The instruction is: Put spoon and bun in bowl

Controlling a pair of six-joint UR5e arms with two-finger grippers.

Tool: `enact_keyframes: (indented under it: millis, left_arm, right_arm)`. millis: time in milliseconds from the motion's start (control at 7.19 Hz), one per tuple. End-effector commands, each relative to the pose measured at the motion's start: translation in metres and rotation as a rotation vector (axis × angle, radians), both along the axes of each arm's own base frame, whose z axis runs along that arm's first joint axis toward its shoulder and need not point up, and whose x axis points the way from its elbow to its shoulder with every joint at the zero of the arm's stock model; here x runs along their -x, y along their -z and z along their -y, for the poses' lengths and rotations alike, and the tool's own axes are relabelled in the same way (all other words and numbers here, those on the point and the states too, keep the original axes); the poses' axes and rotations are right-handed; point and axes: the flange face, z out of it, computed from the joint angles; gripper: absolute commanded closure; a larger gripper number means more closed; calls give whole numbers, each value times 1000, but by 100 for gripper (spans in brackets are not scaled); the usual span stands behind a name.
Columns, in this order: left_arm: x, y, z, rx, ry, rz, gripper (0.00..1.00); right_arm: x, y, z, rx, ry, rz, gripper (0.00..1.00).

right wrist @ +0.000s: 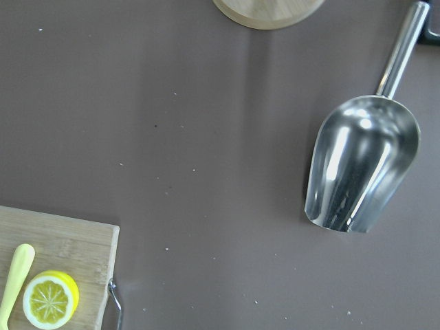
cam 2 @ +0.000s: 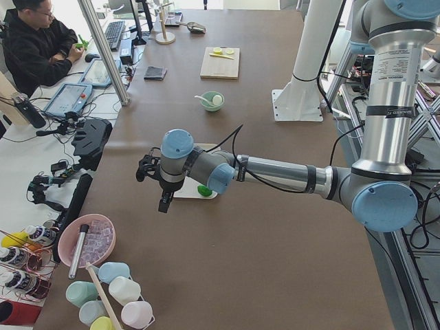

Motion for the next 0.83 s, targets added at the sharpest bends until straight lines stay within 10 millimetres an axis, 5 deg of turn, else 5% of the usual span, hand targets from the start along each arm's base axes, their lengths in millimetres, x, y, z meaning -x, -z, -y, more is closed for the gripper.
enact_keyframes:
  millis: [0, 278, 696]
  left_arm:
    - [36, -33, -27, 98, 34, 0, 2]
    - [39, -54, -42, 173, 41, 5, 2]
    - [38, -54, -42, 178, 43, 4, 2]
  right_arm:
    - [-24, -38, -30, 111, -40, 6, 0]
    - [-24, -40, -35, 123, -49, 2, 0]
    - [-24, -44, -37, 133, -50, -3, 0]
